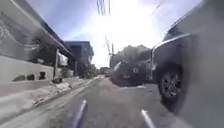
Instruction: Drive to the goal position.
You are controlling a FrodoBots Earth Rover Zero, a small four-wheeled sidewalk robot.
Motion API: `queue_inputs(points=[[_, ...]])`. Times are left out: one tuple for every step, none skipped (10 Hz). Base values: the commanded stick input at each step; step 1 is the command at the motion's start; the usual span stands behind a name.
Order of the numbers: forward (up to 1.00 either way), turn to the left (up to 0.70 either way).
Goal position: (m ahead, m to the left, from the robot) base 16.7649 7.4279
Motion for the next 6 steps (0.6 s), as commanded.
queue_inputs(points=[[1.00, 0.00], [1.00, 0.00], [1.00, 0.00], [0.97, 0.00], [0.82, 0.00], [1.00, 0.00]])
